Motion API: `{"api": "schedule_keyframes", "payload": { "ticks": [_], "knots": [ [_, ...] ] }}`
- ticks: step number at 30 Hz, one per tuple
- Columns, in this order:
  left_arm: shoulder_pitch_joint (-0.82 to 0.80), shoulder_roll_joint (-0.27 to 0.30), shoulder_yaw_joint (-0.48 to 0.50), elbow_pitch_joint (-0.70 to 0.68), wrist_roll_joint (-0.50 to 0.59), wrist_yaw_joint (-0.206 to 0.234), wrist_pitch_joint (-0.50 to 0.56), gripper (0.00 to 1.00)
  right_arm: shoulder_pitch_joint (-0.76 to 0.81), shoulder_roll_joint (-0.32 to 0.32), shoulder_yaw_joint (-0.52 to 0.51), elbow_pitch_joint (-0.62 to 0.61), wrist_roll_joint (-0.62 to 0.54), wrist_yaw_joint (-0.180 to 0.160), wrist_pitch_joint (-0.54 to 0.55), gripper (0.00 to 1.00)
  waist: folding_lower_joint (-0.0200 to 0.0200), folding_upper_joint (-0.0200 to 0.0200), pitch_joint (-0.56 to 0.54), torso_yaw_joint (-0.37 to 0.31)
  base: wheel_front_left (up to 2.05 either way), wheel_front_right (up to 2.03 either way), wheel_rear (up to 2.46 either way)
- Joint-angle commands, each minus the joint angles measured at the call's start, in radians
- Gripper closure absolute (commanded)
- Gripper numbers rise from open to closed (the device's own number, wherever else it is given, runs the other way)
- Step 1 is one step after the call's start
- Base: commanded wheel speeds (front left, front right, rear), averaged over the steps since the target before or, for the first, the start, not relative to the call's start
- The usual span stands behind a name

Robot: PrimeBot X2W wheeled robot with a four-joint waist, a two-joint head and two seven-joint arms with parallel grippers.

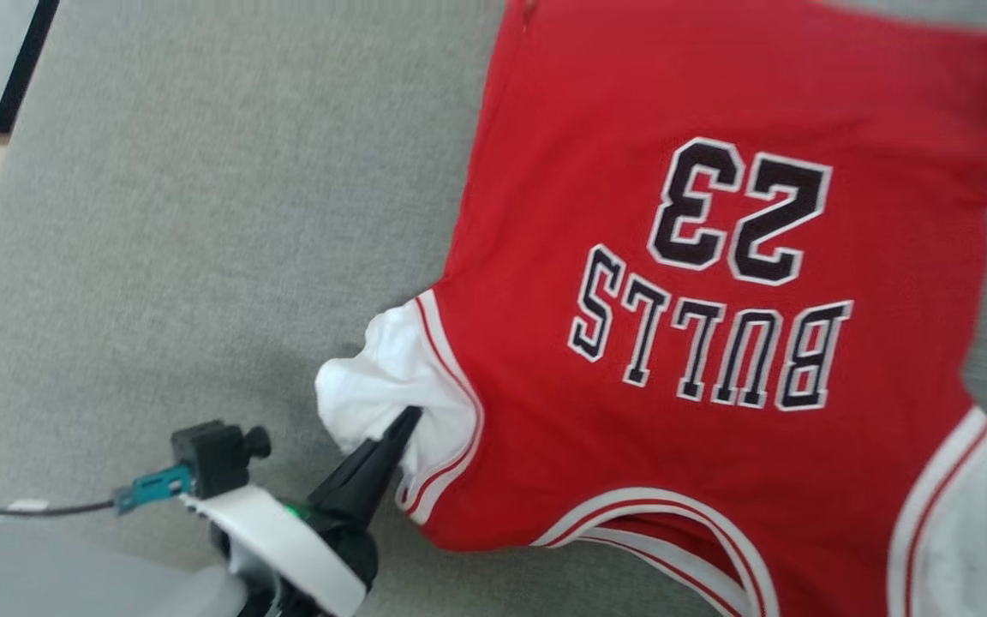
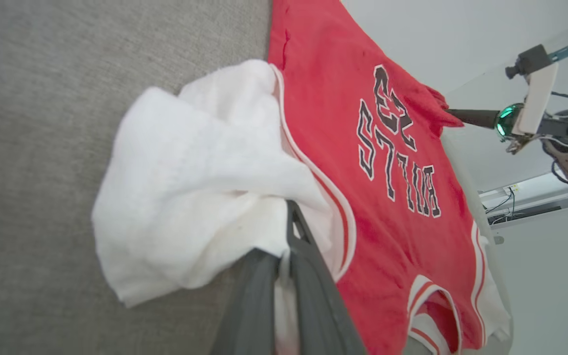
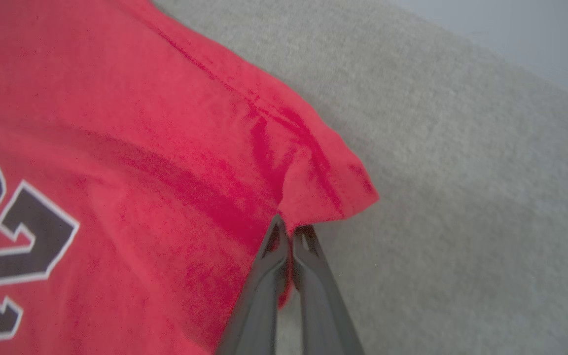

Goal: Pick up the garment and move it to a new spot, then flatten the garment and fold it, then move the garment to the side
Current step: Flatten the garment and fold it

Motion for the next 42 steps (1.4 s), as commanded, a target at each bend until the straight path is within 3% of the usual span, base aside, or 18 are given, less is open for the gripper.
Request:
{"api": "schedule_keyframes", "payload": {
  "ticks": [1, 9, 14, 19, 24, 26, 32, 33, 35, 39, 42],
  "knots": [
    [0.018, 0.007, 0.008, 0.003, 0.001, 0.002, -0.007, 1.0, 0.032, -0.019, 0.008, -0.021, 0.016, 0.0, -0.008, 1.0, 0.0, 0.0, -0.055, -0.048, 0.0, 0.0, 0.0],
    [0.106, 0.06, 0.068, 0.014, -0.016, 0.002, -0.006, 1.0, 0.385, -0.175, 0.053, -0.31, 0.205, 0.0, -0.03, 1.0, 0.0, 0.0, -0.153, -0.145, 0.0, 0.0, 0.0],
    [0.138, 0.073, 0.114, 0.026, -0.019, 0.007, -0.006, 1.0, 0.661, -0.236, 0.042, -0.476, 0.276, 0.0, -0.037, 1.0, 0.0, 0.0, -0.174, -0.184, 0.0, 0.0, 0.0],
    [0.149, 0.068, 0.141, 0.036, -0.001, 0.014, -0.006, 1.0, 0.893, -0.255, 0.03, -0.61, 0.303, 0.0, -0.03, 1.0, 0.0, 0.0, -0.175, -0.202, 0.0, 0.0, 0.0],
    [0.15, 0.063, 0.146, 0.036, 0.002, 0.013, -0.006, 1.0, 0.969, -0.209, -0.008, -0.682, 0.255, 0.0, -0.04, 1.0, 0.0, 0.0, -0.169, -0.217, 0.0, 0.0, 0.0],
    [0.147, 0.063, 0.146, 0.038, 0.005, 0.013, -0.006, 1.0, 0.965, -0.193, -0.045, -0.697, 0.223, 0.0, -0.055, 0.0, 0.0, 0.0, -0.17, -0.218, 0.0, 0.0, 0.0],
    [0.128, 0.056, 0.136, 0.032, 0.014, 0.01, 0.0, 1.0, 0.95, -0.228, -0.225, -0.794, 0.222, 0.0, -0.037, 0.0, 0.0, 0.0, -0.167, -0.195, 0.0, 0.0, 0.0],
    [0.124, 0.047, 0.13, 0.027, 0.021, 0.009, 0.0, 1.0, 0.918, -0.235, -0.295, -0.812, 0.219, 0.0, -0.024, 0.0, 0.0, 0.0, -0.161, -0.183, 0.0, 0.0, 0.0],
    [0.115, 0.037, 0.124, 0.024, 0.027, 0.008, 0.0, 1.0, 0.86, -0.223, -0.34, -0.818, 0.201, 0.0, -0.014, 0.0, 0.0, 0.0, -0.15, -0.172, 0.0, 0.0, 0.0],
    [0.1, 0.019, 0.112, 0.026, 0.036, 0.005, 0.002, 1.0, 0.735, -0.158, -0.35, -0.772, 0.148, 0.0, -0.03, 0.0, 0.0, 0.0, -0.127, -0.147, 0.0, 0.0, 0.0],
    [0.072, -0.001, 0.101, 0.036, 0.041, 0.003, 0.005, 1.0, 0.604, -0.102, -0.28, -0.706, 0.079, 0.0, -0.022, 0.0, 0.0, 0.0, -0.1, -0.117, 0.0, 0.0, 0.0]
  ]
}}
